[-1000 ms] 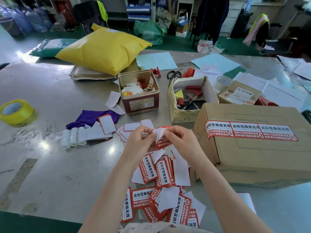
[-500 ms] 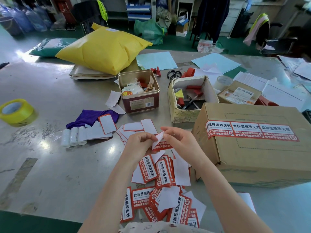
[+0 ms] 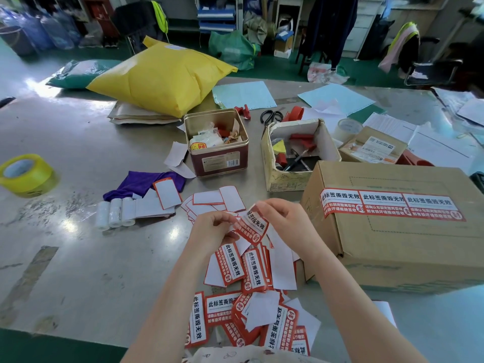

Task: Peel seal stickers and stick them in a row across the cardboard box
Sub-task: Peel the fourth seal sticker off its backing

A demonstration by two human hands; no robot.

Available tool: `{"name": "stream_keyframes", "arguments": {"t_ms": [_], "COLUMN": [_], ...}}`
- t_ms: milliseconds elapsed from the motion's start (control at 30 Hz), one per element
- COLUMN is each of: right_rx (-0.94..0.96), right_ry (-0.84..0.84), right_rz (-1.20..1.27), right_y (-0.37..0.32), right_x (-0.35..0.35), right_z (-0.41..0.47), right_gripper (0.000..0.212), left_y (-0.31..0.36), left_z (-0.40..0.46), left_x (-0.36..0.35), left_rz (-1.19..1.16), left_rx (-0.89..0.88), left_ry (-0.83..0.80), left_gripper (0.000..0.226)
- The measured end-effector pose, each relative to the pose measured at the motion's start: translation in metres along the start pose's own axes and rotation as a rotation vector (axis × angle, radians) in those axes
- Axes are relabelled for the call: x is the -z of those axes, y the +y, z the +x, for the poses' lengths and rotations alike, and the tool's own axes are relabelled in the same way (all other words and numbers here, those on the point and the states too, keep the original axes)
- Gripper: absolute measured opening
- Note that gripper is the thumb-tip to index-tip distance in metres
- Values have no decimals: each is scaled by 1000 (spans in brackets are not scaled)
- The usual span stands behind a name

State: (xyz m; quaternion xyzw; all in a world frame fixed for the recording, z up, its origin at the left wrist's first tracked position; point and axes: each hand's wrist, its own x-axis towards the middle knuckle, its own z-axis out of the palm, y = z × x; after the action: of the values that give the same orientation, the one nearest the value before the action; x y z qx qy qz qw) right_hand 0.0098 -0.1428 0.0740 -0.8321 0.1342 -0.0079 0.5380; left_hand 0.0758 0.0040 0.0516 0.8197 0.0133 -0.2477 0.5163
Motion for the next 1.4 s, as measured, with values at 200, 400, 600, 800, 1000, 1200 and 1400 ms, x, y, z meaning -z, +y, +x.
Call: {"name": "stream_keyframes", "arguments": {"t_ms": [200,400,600,800,1000,1200,1400], "right_rx": [-32,-76,-91,-90,-91,-88,-84], "right_ry": [17,68,145,171,163,149,123], "right_rz": [-19,-16,23,28,7,-18,-40], "right_y": [0,3,4,3,3,1,-1], "right_x": [-2,0,2,5,3,3,1], "right_z": [1,3,3,2,1,1,0], "right_gripper": [32,34,37,35,30,30,28], "left_y": [-16,-26,-33,-41,-52,-45,-13], "left_z": [11,17,16,20,21,20,11], "left_x": [-3,-5,-3,-4,-3,-1,3], "left_rz": [98,106,192,250,228,265,244], "left_rx": [-5,33,63,121,254,200,-89], "left_ry": [108,204,296,239,81,108,162], "left_gripper": [20,21,33,44,52,45,29]}}
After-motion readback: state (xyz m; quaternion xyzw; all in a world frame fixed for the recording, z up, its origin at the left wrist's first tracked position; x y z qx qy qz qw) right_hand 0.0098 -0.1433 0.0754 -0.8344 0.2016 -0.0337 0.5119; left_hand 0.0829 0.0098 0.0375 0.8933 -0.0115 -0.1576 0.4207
